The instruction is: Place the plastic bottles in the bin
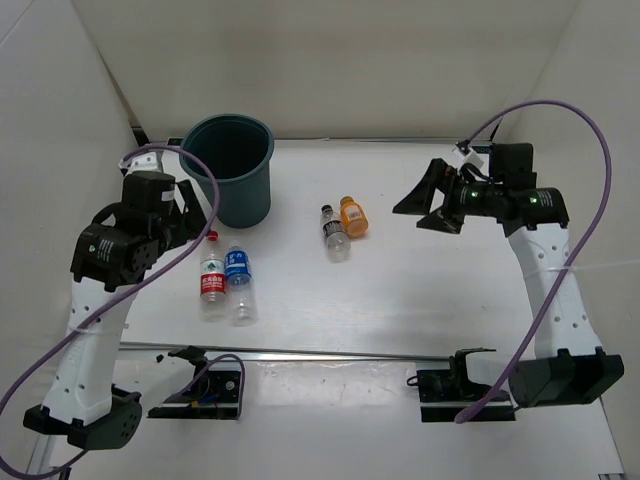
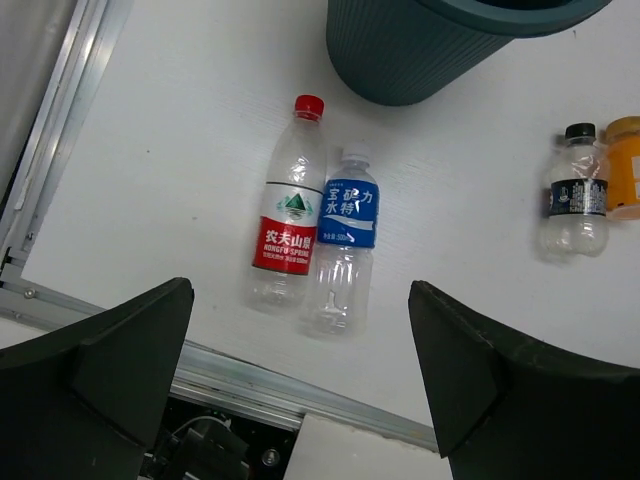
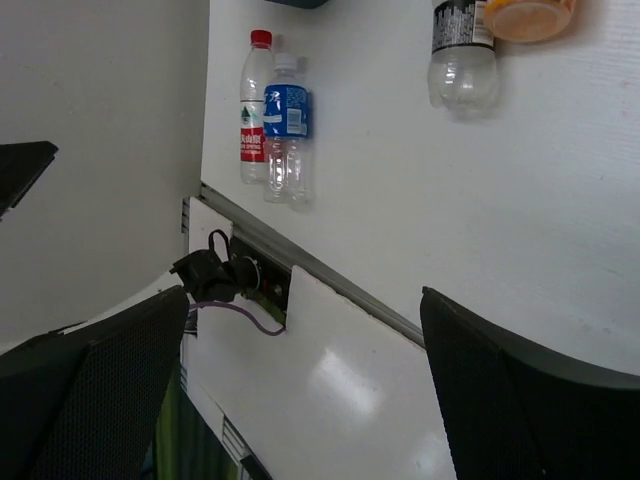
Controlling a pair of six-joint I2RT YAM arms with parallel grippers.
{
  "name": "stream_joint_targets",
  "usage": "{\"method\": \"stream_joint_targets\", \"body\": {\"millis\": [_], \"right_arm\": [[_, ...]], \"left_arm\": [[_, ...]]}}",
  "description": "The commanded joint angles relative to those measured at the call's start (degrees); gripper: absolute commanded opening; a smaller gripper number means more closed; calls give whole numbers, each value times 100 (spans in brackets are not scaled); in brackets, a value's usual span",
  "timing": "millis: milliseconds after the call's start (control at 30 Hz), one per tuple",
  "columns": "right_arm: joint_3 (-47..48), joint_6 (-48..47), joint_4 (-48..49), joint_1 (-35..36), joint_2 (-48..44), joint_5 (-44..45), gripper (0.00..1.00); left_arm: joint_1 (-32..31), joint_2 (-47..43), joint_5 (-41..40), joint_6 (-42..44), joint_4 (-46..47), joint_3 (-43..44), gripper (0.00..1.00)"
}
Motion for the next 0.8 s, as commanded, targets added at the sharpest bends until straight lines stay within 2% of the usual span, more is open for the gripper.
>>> {"method": "stream_joint_targets", "body": {"millis": [0,67,200,267,300,400,433,600,700,767], "right_arm": [[586,-158,203,28,315,-61,100],[858,-263,142,150,692,-184,100],[1683,-527,-262,573,1492,913,100],[2106,-721,-262,687,1976,625,100],[2247,-721,-262,688,2126,789,100],[2826,-782,-341,916,2723,1814,100],[3002,-782,-342,986,3108,2002,100],[4353,-1080,-779,1170,4689,2917,100],[4507,-1196,-860,1232,5202,3374,100],[4419,-1003,-799,1232,5396,3305,100]], "left_arm": [[-54,-357,-346,110,-232,205,100],[-54,-358,-345,-65,-372,109,100],[-54,-192,-170,-260,-591,178,100],[-54,-129,-55,-145,-593,240,100],[-54,-199,-3,-145,-593,240,100],[209,-428,129,-224,-593,-126,100],[271,-428,321,-224,-593,-251,100],[271,-367,244,-111,-593,-788,100],[324,-314,244,-171,-593,-683,100],[324,-252,244,-172,-593,-682,100]]}}
